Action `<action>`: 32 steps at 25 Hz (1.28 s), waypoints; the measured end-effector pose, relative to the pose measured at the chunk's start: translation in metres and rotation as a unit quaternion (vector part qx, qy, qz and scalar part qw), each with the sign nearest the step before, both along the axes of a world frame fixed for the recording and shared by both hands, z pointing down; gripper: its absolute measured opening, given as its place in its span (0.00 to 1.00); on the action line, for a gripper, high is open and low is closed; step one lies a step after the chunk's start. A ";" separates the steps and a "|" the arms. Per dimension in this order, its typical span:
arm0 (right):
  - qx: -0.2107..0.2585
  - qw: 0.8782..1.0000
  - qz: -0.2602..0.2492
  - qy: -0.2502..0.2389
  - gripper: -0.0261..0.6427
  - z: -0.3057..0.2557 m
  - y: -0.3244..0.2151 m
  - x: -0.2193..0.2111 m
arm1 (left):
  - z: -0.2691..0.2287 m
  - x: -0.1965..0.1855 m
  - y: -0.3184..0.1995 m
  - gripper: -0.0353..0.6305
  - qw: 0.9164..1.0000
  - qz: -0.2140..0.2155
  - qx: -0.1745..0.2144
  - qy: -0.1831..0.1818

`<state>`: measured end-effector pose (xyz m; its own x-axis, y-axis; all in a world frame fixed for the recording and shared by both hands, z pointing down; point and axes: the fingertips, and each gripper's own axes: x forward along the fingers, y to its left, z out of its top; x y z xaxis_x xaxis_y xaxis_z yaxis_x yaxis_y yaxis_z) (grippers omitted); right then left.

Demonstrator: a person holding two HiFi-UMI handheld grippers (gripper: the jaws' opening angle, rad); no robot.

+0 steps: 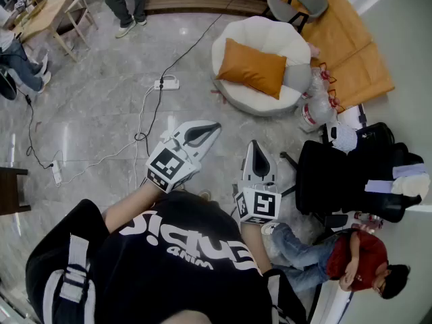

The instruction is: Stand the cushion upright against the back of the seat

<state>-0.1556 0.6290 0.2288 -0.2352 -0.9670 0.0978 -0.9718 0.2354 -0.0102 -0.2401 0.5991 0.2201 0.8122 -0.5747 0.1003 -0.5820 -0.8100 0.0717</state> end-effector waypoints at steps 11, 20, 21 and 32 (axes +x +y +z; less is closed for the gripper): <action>-0.003 1.000 -0.006 -0.002 0.07 0.002 0.005 -0.011 | 0.003 -0.012 0.003 0.06 1.000 -0.004 -0.004 -0.004; -0.007 1.000 -0.003 -0.004 0.07 0.002 0.013 -0.022 | -0.001 -0.020 0.008 0.06 1.000 0.007 0.002 0.002; -0.010 1.000 -0.005 -0.010 0.07 0.004 0.014 -0.024 | -0.001 -0.022 0.010 0.06 1.000 0.009 0.002 0.001; -0.026 0.999 0.023 -0.024 0.07 0.022 0.021 -0.043 | 0.013 -0.059 0.010 0.06 0.999 0.032 0.002 0.003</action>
